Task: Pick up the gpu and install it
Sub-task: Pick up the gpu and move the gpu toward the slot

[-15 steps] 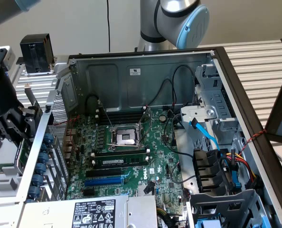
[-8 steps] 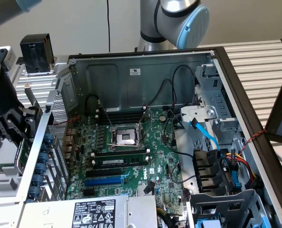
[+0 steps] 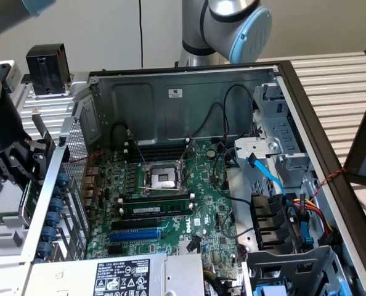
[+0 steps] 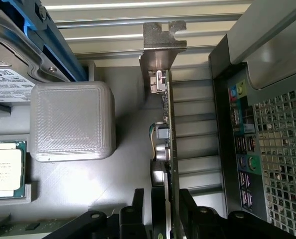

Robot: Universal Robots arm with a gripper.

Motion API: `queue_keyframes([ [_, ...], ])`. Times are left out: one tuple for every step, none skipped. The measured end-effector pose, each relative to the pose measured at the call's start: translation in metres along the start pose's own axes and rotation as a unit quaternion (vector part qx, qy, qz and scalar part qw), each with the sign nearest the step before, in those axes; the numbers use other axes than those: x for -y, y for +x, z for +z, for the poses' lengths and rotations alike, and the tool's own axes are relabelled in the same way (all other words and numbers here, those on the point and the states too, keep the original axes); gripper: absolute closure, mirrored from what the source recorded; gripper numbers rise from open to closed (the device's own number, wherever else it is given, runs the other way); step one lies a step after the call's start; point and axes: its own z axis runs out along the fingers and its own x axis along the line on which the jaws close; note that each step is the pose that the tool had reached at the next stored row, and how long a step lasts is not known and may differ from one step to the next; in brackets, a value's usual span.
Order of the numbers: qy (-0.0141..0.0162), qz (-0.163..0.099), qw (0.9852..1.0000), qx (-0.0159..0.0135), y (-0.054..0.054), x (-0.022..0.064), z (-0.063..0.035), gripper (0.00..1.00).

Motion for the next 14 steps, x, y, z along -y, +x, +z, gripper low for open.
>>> queue_keyframes([
  [0.0000, 0.000, 1.0000, 0.0000, 0.0000, 0.0000, 0.0000, 0.67],
  [0.0000, 0.000, 1.0000, 0.0000, 0.0000, 0.0001, 0.0000, 0.72],
  [-0.0001, 0.000, 1.0000, 0.0000, 0.0000, 0.0002, 0.0000, 0.72],
  [-0.0002, 0.000, 1.0000, 0.0001, 0.0000, 0.0003, 0.0001, 0.72],
  [-0.0002, 0.000, 1.0000, 0.0000, -0.0001, 0.0004, 0.0000, 0.72],
  [-0.0002, 0.000, 1.0000, 0.0000, -0.0001, 0.0005, 0.0000, 0.72],
  [-0.0002, 0.000, 1.0000, -0.0001, 0.0000, 0.0005, 0.0000, 0.72],
  [-0.0003, 0.000, 1.0000, -0.0001, -0.0001, 0.0005, 0.0000, 0.72],
  [-0.0004, 0.000, 1.0000, -0.0001, -0.0001, 0.0005, -0.0002, 0.72],
  [-0.0008, 0.000, 1.0000, 0.0000, -0.0002, 0.0004, -0.0015, 0.72],
  [-0.0012, 0.000, 1.0000, -0.0001, -0.0004, 0.0001, -0.0038, 0.72],
  [-0.0015, 0.000, 1.0000, -0.0004, -0.0005, -0.0002, -0.0060, 0.72],
  [-0.0019, 0.000, 1.0000, -0.0003, -0.0007, -0.0005, -0.0077, 0.72],
  [-0.0022, -0.001, 1.0000, -0.0004, -0.0009, -0.0007, -0.0094, 0.72],
])
